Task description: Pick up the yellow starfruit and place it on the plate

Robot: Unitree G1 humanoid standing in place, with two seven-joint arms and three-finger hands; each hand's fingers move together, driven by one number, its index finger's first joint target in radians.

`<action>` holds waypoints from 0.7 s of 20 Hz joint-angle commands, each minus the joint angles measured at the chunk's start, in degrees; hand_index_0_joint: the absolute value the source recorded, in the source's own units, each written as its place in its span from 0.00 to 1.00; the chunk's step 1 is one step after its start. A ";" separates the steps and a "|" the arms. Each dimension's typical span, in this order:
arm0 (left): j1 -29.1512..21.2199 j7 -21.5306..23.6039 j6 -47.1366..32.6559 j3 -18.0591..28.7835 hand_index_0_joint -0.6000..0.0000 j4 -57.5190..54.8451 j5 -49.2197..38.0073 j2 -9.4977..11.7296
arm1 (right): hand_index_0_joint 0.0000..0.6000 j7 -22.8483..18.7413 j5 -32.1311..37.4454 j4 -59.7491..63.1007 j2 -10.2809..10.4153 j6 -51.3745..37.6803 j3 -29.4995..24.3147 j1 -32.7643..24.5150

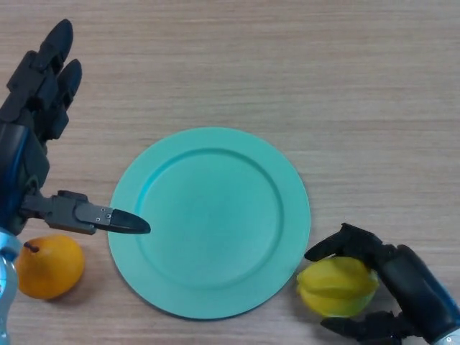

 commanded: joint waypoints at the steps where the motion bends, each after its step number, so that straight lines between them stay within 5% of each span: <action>1: -1.53 0.85 -5.56 4.79 1.00 -3.46 -2.12 2.01 | 1.00 0.27 4.00 -8.58 -1.16 -2.17 -4.94 -1.42; 6: -1.36 1.00 -3.46 6.04 1.00 -5.39 -5.07 2.24 | 1.00 1.05 3.49 -16.26 -0.38 3.77 -4.96 -5.49; 10: -1.32 1.33 -3.31 6.52 1.00 -5.30 -6.64 2.42 | 1.00 1.79 3.88 -17.91 1.02 10.06 0.85 -11.72; 14: -1.43 1.34 -3.27 7.00 1.00 -5.42 -8.14 2.66 | 1.00 -4.69 -0.96 -6.50 1.92 7.47 8.20 -20.19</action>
